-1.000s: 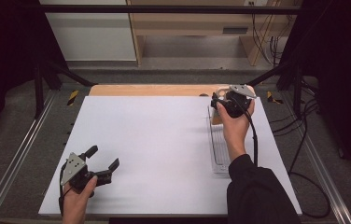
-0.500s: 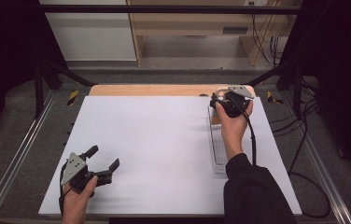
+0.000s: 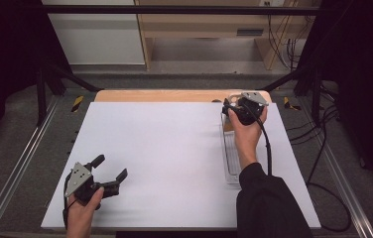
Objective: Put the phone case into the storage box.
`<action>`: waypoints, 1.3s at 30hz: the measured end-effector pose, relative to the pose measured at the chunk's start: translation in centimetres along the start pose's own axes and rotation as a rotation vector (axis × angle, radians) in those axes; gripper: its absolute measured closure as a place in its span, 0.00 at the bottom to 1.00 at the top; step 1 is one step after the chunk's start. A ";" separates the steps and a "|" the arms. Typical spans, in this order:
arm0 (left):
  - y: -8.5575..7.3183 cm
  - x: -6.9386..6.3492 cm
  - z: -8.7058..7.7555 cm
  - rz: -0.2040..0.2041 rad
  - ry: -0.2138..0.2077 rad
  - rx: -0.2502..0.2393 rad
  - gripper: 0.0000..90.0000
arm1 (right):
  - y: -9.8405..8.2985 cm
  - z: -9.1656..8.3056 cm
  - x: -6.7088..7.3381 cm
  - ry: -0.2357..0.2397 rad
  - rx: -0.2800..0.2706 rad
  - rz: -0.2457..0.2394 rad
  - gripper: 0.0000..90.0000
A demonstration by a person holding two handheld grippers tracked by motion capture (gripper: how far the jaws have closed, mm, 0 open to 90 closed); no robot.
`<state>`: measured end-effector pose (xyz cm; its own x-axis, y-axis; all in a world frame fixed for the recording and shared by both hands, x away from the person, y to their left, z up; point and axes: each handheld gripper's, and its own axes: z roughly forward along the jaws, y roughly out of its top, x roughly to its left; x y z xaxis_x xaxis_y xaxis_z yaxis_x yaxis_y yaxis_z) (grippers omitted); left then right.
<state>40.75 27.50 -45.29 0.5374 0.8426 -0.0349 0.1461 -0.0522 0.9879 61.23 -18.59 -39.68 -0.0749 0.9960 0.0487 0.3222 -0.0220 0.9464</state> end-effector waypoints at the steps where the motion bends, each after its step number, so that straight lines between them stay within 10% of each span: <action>1: 0.0 0.0 0.0 0.000 0.000 -0.001 0.04 | 0.0 0.1 0.0 -0.001 -0.001 0.003 0.13; 39: 0.0 0.0 0.1 -0.003 -0.008 -0.001 0.04 | -0.6 1.4 0.1 -0.025 -0.009 -0.017 0.12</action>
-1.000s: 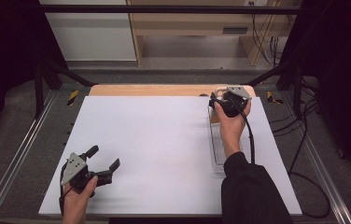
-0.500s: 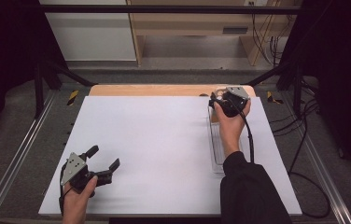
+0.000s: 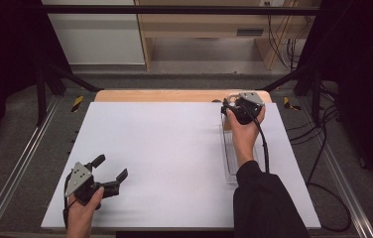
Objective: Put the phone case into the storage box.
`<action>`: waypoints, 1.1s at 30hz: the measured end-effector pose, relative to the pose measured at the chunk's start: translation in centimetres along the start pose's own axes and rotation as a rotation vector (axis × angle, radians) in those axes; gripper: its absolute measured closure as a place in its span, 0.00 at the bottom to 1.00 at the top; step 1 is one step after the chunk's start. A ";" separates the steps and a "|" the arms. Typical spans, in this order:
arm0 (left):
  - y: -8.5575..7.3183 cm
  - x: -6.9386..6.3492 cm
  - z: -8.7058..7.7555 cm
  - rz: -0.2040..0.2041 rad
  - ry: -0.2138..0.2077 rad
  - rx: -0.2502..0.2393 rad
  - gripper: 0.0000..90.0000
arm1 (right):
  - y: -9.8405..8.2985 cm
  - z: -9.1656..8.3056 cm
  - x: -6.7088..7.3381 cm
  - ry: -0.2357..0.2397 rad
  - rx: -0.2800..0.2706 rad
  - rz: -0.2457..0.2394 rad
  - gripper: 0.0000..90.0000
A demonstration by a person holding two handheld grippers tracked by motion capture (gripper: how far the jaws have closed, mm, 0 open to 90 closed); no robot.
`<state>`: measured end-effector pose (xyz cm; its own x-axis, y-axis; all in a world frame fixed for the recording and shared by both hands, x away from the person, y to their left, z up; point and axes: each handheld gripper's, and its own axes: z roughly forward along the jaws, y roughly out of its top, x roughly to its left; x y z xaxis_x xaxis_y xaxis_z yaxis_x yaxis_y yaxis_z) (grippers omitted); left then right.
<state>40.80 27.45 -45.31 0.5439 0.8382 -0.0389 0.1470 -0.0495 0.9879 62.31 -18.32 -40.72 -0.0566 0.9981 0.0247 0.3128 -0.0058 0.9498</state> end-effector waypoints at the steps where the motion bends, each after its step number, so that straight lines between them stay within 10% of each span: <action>1: 0.0 0.0 0.0 0.000 0.000 0.000 0.04 | 0.0 0.0 0.0 0.000 0.001 0.000 0.12; 33: 0.0 -0.1 0.1 0.001 -0.007 0.002 0.04 | -0.3 0.7 0.1 -0.029 0.008 -0.018 0.12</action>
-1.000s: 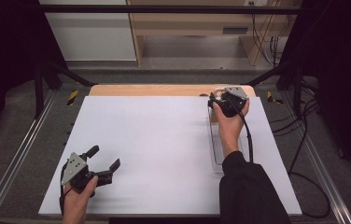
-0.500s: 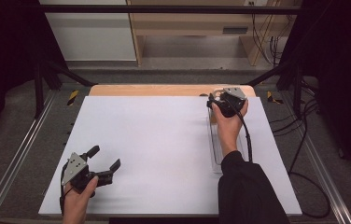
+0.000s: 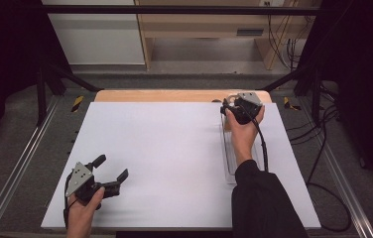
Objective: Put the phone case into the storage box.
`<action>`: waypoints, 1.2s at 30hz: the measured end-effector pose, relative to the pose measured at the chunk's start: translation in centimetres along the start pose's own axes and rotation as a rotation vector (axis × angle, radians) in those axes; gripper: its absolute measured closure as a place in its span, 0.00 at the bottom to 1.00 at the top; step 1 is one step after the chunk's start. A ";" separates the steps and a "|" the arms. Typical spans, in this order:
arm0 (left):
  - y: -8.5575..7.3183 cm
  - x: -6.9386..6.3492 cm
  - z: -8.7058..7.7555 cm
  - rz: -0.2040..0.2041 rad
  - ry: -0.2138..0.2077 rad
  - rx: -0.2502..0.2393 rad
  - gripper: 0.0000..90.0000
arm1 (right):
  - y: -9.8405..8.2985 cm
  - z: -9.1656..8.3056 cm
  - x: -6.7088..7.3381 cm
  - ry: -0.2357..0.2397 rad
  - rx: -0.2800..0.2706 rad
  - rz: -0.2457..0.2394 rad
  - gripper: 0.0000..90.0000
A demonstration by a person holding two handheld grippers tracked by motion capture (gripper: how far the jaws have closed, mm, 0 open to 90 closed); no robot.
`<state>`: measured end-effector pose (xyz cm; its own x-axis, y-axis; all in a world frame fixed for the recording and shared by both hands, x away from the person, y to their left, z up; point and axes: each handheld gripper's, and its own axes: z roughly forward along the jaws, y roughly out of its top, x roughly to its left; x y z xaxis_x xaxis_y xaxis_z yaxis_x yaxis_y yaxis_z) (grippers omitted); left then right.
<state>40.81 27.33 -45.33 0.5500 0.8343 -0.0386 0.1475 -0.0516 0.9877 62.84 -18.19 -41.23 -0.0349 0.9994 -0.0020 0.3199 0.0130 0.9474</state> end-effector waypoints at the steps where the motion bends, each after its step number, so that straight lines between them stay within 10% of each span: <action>1: 0.0 0.0 0.0 0.000 0.000 0.000 0.04 | 0.0 0.0 0.0 0.000 0.000 0.001 0.12; 36: 0.0 -0.1 0.0 0.010 0.001 0.008 0.03 | 0.5 0.7 0.1 0.045 0.027 -0.019 0.11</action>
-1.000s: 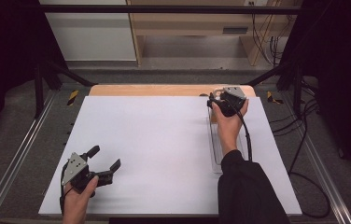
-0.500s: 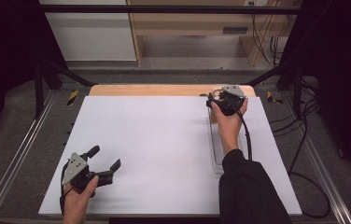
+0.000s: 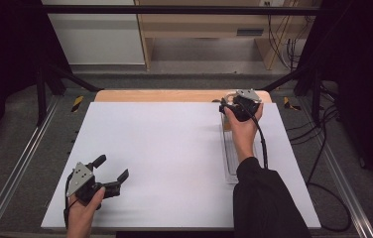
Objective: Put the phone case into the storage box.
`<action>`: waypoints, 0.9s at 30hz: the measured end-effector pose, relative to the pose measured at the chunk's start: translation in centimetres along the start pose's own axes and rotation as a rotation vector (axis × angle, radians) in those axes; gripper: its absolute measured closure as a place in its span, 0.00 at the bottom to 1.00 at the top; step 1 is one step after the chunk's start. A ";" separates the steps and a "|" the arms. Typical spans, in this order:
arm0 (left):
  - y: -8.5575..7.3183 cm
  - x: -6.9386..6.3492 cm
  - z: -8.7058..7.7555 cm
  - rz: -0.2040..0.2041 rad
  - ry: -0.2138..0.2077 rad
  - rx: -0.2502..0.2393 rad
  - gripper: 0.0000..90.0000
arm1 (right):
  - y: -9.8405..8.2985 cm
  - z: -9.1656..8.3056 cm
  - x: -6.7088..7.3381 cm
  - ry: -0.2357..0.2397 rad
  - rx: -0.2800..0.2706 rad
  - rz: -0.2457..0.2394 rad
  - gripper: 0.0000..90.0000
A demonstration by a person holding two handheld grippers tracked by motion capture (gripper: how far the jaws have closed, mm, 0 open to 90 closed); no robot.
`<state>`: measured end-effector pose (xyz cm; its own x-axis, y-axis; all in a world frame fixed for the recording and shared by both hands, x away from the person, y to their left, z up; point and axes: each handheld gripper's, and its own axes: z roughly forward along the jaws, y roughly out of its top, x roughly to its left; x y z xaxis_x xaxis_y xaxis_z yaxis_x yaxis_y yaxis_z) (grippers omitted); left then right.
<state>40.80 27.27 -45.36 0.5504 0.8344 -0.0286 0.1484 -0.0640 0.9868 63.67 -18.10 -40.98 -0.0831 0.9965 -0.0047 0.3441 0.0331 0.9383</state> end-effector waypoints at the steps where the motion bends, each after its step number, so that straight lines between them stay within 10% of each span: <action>1: 0.0 0.0 0.0 0.000 0.000 0.000 0.03 | 0.0 0.0 0.0 0.000 0.000 0.003 0.11; 27: 0.0 0.0 0.0 0.001 0.001 0.000 0.03 | 0.1 0.1 -0.1 0.018 -0.016 0.029 0.06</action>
<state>40.81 27.27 -45.36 0.5499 0.8348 -0.0273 0.1480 -0.0652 0.9868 63.77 -18.14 -40.89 -0.0907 0.9955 0.0286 0.3311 0.0031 0.9436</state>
